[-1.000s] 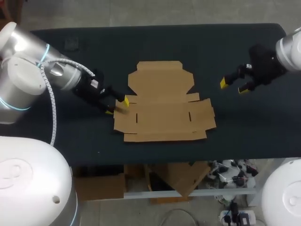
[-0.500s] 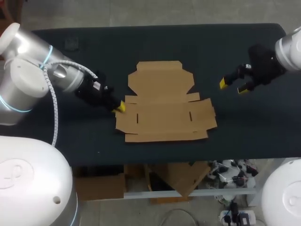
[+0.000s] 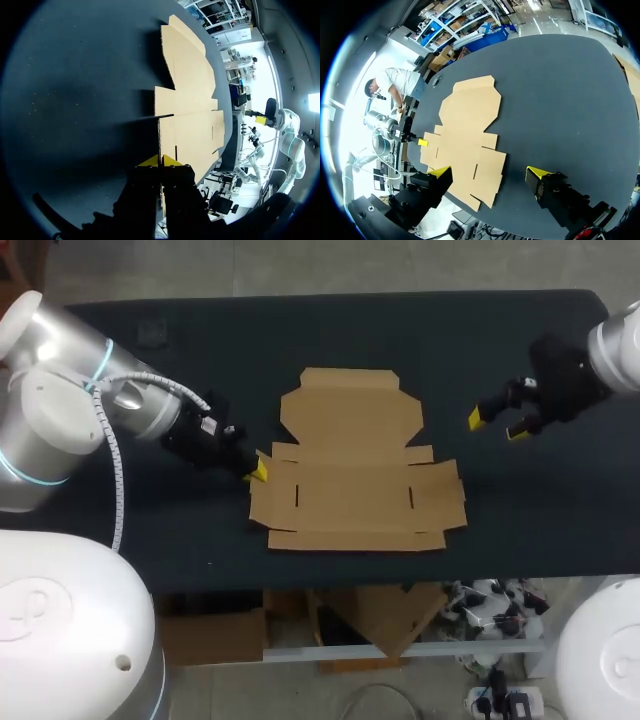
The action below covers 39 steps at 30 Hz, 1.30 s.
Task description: Assemble the packaging by folding the flat box into shape, placing the metal phone stand inside, and closing the box properly
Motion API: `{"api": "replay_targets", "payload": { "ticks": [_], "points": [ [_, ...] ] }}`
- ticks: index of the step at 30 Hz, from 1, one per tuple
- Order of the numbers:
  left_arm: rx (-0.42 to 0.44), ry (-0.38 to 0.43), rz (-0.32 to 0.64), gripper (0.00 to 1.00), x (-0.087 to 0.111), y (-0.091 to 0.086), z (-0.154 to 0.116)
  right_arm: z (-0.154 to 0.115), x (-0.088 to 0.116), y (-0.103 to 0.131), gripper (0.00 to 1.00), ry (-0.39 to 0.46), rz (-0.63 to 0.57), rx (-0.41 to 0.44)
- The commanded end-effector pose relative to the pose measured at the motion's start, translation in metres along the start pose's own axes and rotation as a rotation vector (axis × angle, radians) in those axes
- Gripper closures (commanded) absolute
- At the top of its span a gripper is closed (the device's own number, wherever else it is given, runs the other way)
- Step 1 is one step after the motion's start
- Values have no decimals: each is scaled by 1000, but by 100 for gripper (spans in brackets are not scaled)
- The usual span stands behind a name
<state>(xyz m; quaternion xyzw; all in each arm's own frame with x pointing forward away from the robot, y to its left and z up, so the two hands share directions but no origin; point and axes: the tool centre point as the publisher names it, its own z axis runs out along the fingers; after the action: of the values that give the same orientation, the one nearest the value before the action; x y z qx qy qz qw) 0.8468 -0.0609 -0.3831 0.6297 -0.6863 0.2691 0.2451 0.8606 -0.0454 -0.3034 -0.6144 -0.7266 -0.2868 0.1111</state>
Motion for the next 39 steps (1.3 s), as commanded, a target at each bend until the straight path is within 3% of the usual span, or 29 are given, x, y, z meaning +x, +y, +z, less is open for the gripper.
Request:
{"api": "replay_targets", "payload": {
  "ticks": [1, 15, 31, 32, 35, 39],
  "points": [
    [4, 0, -5, 100, 1, 3, 1, -2, 0, -1, 0, 3, -1, 1],
    [48, 16, -61, 100, -4, -6, 6, 0, 0, 0, 0, 3, -1, 8],
    [39, 23, -48, 100, -2, -8, 7, 2, -1, 2, 0, 3, 2, 13],
    [38, 23, -47, 81, -2, -8, 7, 2, -2, 2, 0, 2, 3, 13],
    [36, 21, -44, 0, -1, -8, 6, 2, -2, 2, 0, 2, 4, 12],
    [50, 7, -32, 0, -2, -10, -3, 1, -2, 2, 0, 1, 7, 11]
  ]
}}
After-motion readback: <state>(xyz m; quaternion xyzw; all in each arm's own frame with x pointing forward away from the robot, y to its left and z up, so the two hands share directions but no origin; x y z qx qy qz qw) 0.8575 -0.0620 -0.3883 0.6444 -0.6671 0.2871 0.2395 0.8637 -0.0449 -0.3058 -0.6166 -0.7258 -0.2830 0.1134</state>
